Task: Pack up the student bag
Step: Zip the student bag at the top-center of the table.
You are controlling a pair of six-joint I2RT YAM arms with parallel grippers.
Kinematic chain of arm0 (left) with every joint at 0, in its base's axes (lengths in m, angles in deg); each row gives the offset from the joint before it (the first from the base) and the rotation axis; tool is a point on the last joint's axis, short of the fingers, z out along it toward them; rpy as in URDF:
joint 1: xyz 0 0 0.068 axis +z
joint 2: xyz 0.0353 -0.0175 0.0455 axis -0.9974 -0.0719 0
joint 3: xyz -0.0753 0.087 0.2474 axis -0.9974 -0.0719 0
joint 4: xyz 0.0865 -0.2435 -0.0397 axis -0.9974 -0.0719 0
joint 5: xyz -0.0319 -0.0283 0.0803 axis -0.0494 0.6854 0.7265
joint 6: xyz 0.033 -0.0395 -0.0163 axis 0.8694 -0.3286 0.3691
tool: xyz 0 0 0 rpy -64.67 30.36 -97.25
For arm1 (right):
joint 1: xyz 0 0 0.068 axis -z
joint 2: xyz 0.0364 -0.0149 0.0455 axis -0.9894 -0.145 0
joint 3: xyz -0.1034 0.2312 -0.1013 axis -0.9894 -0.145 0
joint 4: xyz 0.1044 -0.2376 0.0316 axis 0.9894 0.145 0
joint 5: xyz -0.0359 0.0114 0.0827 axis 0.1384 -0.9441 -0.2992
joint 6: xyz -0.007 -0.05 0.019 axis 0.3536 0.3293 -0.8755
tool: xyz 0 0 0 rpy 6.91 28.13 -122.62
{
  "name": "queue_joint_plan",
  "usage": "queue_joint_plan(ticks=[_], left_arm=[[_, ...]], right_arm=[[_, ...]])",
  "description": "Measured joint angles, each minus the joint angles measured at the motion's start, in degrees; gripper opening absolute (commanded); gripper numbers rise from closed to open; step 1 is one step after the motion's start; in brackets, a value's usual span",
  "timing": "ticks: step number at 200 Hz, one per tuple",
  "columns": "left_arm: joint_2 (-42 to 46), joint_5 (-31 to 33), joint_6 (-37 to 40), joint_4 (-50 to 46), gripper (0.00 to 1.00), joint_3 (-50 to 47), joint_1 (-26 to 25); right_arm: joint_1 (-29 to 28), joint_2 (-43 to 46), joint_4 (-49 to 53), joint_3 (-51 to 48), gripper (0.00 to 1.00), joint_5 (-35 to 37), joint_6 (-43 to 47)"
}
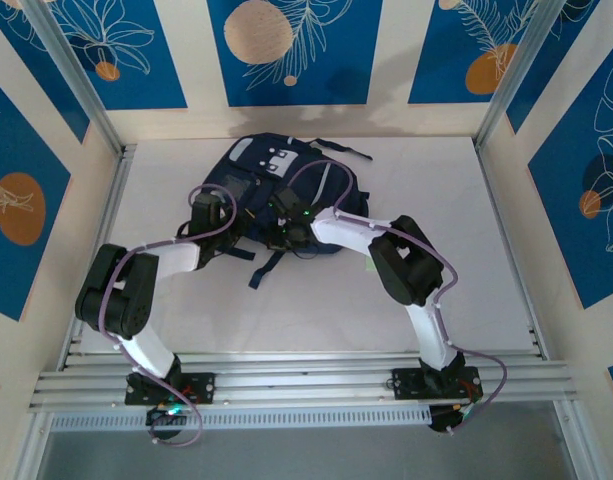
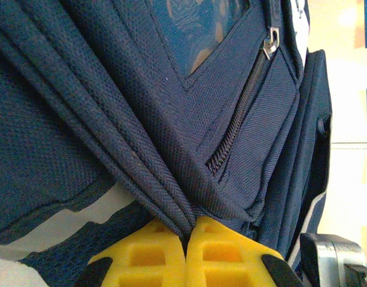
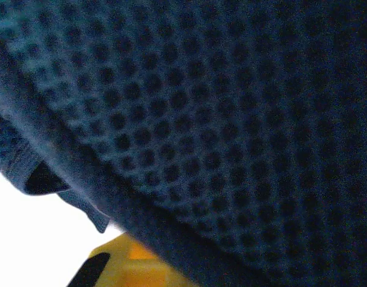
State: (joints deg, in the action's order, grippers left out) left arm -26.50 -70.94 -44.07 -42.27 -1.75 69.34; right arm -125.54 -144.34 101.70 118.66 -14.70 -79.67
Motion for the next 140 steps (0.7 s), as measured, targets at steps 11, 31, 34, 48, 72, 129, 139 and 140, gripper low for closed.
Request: queue_joint_plan(ticks=[11,31,34,48,72,129,139,140], left_arm=[[0.0,0.0,0.04,0.02,0.0,0.02,0.0],[0.0,-0.09,0.09,0.0,0.0,0.02,0.02],[0.0,-0.15,0.09,0.0,0.0,0.0,0.02],[0.0,-0.61,0.33,-0.02,0.0,0.02,0.24],[0.0,-1.27,1.79,-0.42,0.0,0.04,0.39],[0.59,-3.28,5.42,-3.91,0.0,0.7,0.76],[0.81,-3.32,6.05,-4.46,0.0,0.9,0.94],[0.85,-3.34,6.14,-4.52,0.0,0.92,0.96]], right_arm=[[0.0,0.15,0.22,-0.02,0.0,0.7,0.68],[0.04,1.6,0.39,-1.73,0.0,2.16,3.32],[0.07,1.99,0.57,-2.16,0.0,2.45,3.8],[0.37,4.33,2.36,-4.22,0.0,3.74,6.86],[1.18,7.98,6.93,-7.21,0.0,6.34,12.52],[4.28,13.22,15.19,-11.65,0.0,14.29,21.81],[5.75,13.99,16.61,-11.93,0.0,15.34,22.49],[5.99,14.08,16.79,-11.98,0.0,15.43,22.62]])
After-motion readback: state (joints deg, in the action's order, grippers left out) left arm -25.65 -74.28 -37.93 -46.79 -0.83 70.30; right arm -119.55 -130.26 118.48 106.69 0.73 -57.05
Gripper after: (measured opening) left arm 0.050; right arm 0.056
